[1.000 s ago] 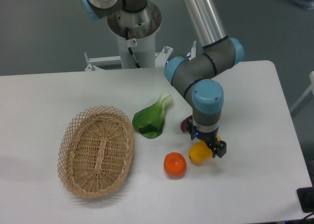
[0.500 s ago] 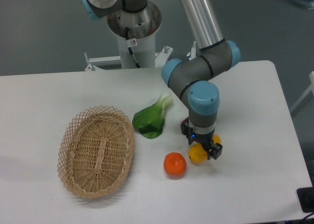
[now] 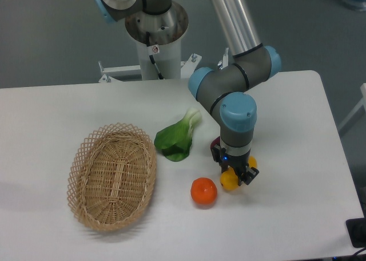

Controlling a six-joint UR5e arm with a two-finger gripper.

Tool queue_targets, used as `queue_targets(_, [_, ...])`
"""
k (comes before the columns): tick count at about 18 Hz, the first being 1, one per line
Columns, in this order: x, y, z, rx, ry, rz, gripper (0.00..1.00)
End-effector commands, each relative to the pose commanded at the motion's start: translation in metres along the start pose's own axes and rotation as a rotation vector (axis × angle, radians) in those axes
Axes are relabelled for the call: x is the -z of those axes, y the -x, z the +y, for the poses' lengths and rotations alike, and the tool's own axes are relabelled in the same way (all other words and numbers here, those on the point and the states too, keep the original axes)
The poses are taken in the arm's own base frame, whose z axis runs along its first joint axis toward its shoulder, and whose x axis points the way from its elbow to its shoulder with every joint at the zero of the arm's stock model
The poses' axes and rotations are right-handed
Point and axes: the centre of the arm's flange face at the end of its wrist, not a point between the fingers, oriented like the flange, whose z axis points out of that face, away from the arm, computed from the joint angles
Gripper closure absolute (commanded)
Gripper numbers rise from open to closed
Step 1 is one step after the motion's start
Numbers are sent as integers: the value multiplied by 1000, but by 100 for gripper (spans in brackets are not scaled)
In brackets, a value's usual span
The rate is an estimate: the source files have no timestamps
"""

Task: Pick up the mango from the table
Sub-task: 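Close the gripper fingers around the yellow mango, then lift the grasped mango up off the table toward the orange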

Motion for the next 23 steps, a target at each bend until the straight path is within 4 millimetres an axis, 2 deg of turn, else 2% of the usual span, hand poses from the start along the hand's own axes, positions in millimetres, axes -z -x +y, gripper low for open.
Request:
queue_targets(3, [42,11,5,84,-41,-63,51])
queue_targets(5, [65,21,7,139,-144,-75,52])
queue_targets(9, [101,26,3,224,-238,-99,51])
queue_targets(11, [123,20,-4,267,-262,-118,51])
queue_targets(15, [165,-1,-40,337,-369,-112,51])
queue_targets(17, [177,-8,-58,359,-389,-114,51])
queue_targets(20, [181,-11,-62,381,-397,-110,51])
queue_targets(23, [199,-16,-66,410,-417,-122,51])
